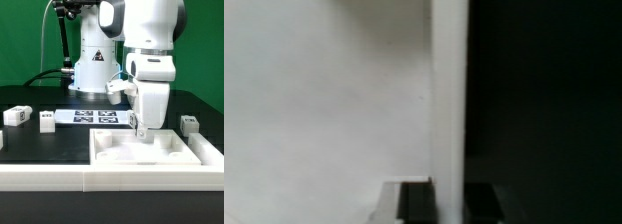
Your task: Assemble one leg
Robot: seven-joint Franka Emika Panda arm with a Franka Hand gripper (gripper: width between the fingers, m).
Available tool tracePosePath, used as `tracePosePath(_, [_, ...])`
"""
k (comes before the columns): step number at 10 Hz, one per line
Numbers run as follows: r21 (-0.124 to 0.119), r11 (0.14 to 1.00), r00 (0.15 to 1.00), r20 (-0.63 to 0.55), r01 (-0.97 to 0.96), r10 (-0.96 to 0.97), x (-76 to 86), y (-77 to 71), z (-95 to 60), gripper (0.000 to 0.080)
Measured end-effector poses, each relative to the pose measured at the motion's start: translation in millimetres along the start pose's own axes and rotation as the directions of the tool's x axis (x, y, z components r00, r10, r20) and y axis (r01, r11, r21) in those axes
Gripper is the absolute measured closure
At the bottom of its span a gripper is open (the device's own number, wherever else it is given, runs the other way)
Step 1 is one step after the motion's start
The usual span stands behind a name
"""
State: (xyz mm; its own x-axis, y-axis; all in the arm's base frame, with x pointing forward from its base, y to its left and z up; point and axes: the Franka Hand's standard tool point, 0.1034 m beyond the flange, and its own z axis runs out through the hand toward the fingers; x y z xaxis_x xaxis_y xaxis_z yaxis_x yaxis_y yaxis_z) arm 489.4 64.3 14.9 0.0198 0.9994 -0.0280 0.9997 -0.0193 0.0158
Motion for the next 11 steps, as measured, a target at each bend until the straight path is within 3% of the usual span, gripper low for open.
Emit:
tracePosePath(2, [0.009,1.0,1.0,-0.002,-0.003,0.003,12.9,0.7,-0.2,0.0741])
tracePosePath(5, [0.01,1.0,1.0,-0.002,-0.005,0.005,13.7,0.4,-0.2,0.0741])
tracePosePath(6, [0.01,1.0,1.0,-0.002,-0.005,0.005,13.6,0.5,-0.2,0.0536])
tracePosePath(7, [0.01,1.0,1.0,-0.002,-0.005,0.005,13.5,0.5,-0.2,0.0401])
tracePosePath(8, [0.01,1.0,1.0,-0.002,-0.006,0.006,13.4,0.5,-0.2,0.0401])
tracePosePath(9, [0.01,1.0,1.0,-0.002,-0.006,0.006,13.3,0.5,-0.2,0.0218])
tracePosePath(10, [0.01,1.0,1.0,-0.002,-0.006,0.006,13.3,0.5,-0.2,0.0218])
tracePosePath(11, [0.01,1.0,1.0,-0.002,-0.006,0.006,13.2,0.5,-0.2,0.0162])
